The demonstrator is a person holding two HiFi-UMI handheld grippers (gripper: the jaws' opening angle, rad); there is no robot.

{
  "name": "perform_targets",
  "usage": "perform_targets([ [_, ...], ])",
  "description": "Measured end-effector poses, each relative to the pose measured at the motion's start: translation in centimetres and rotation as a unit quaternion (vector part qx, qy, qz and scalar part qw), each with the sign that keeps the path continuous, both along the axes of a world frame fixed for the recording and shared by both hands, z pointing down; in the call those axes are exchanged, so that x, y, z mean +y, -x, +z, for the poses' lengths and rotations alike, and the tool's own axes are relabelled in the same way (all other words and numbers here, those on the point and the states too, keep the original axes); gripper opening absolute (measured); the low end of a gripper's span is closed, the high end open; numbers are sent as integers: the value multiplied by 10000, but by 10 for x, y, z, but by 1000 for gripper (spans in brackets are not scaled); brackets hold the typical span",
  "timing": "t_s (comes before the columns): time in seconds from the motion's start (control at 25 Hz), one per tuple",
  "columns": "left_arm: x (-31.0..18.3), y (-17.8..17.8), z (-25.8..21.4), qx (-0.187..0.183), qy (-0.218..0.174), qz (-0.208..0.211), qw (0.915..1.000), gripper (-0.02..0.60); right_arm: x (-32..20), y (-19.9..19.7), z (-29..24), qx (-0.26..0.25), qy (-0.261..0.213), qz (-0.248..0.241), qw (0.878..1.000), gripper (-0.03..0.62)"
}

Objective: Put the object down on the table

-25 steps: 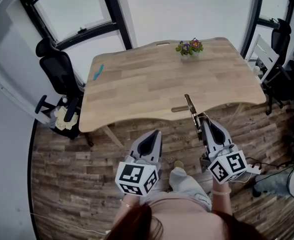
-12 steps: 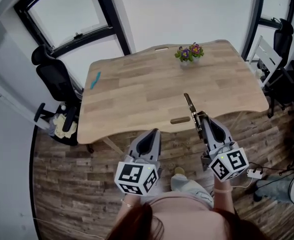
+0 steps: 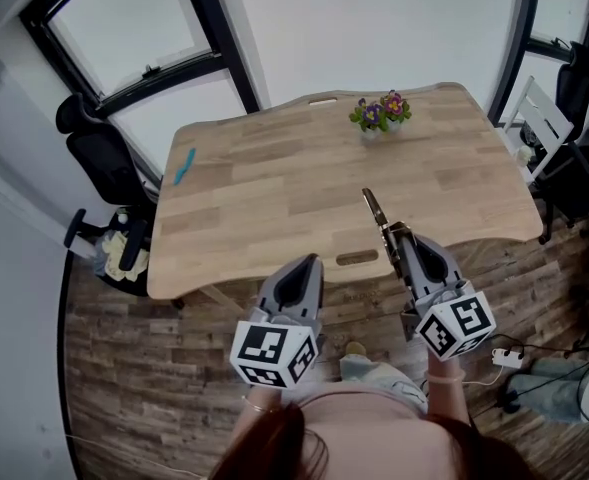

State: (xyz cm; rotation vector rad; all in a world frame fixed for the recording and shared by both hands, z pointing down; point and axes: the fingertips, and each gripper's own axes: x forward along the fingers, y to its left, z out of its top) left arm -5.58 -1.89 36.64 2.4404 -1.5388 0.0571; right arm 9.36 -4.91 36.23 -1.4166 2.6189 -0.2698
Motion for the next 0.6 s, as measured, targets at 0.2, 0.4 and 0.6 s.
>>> perform_targets([
  [0.2, -24, -8, 4, -10, 26, -42, 10000, 2, -26, -3, 8, 62, 85, -147, 9998, 2],
  [0.4, -43, -17, 5, -20, 33, -104, 9999, 2, -49, -5, 15, 111, 161, -349, 9992, 2],
  [0.6, -51, -23, 12, -37, 102, -160, 9998, 2, -65, -2, 29, 291, 260, -508, 9979, 2],
])
